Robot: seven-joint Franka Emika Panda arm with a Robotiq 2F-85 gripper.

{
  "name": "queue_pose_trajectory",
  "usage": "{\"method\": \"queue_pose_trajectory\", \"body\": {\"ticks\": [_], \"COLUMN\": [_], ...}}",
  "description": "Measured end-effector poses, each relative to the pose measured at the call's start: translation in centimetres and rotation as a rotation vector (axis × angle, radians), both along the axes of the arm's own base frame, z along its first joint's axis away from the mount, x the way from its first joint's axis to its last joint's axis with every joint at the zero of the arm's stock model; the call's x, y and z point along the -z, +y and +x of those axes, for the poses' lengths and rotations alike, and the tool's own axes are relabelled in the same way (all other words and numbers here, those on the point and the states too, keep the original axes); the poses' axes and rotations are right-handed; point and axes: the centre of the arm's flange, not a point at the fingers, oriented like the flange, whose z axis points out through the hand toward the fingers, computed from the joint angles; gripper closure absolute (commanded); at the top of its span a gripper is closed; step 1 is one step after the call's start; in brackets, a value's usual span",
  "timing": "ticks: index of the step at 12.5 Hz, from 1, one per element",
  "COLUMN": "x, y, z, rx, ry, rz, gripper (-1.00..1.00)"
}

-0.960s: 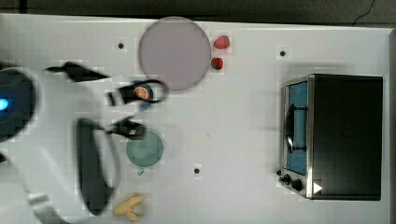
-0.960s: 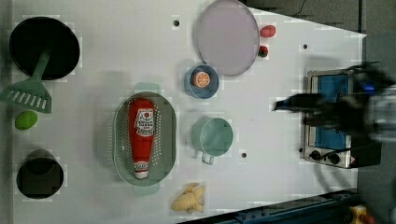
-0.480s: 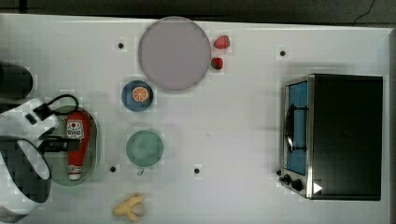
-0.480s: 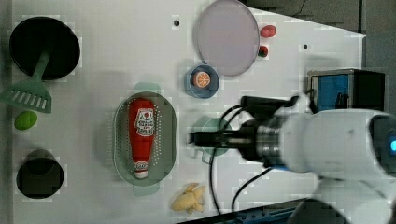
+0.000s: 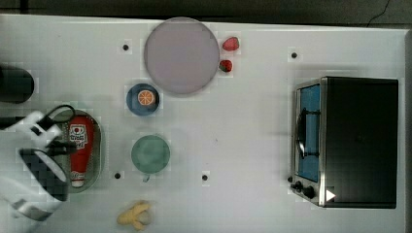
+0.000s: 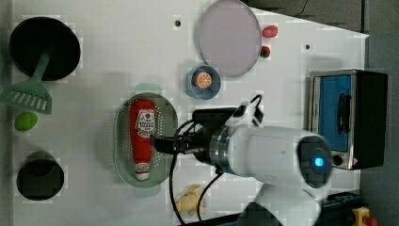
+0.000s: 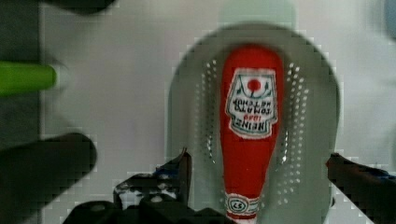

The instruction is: Pick ketchup from strainer and place it on the table

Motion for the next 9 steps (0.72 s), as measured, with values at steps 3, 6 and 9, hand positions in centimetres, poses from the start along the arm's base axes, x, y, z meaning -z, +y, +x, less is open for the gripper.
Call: {"method": "queue_pose_trajectory", "body": {"ticks": [3,6,9], "x": [6.9,12.0,15.7], "y": [-1.5,-1.9,-3.2], "z": [-1.3,-1.9,-1.3], "rx": [0.016,0.041,0.094], "ry": [0.047,0.111,0.148], "rz": [0.042,0.088,0.108], "gripper": [-1.0,-1.0,-1.0]}}
